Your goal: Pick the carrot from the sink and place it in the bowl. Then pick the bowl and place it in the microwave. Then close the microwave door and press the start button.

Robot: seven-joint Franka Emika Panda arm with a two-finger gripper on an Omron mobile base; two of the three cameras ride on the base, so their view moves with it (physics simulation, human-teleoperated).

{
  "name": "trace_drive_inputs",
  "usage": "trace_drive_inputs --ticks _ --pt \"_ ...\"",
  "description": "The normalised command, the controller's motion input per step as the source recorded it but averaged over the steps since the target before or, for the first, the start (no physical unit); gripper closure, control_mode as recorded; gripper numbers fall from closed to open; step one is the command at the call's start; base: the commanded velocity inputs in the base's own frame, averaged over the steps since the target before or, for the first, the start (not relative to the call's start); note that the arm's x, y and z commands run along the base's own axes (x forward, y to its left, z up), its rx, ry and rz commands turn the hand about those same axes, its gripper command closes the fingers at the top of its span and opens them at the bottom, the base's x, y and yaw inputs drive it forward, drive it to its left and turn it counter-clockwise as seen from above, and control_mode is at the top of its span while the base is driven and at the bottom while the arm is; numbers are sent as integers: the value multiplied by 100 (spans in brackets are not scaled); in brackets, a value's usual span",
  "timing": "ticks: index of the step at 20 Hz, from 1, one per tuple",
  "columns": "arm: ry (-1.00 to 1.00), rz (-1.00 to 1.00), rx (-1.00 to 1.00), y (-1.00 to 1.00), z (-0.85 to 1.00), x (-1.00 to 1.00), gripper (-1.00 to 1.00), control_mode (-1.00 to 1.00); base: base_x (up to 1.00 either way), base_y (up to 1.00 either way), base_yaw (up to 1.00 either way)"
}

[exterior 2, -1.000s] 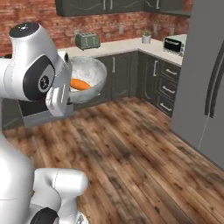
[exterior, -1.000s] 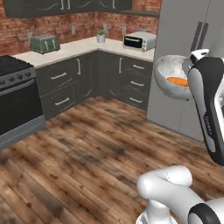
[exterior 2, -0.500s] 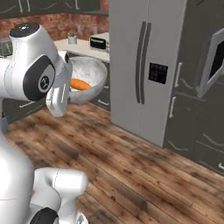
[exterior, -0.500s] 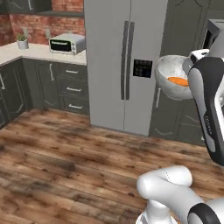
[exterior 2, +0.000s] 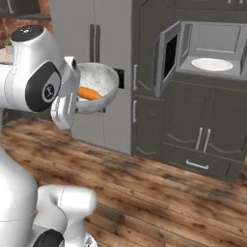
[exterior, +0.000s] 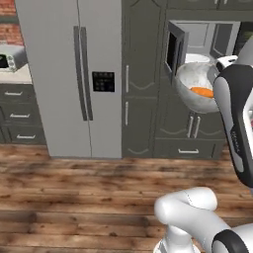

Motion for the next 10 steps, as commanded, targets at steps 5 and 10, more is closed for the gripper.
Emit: trace_drive_inputs --ticks 5,10 --pt "0 0 0 0 0 0 100 100 0 -67 -47" --pt "0 0 0 0 0 0 100 100 36 -74 -26"
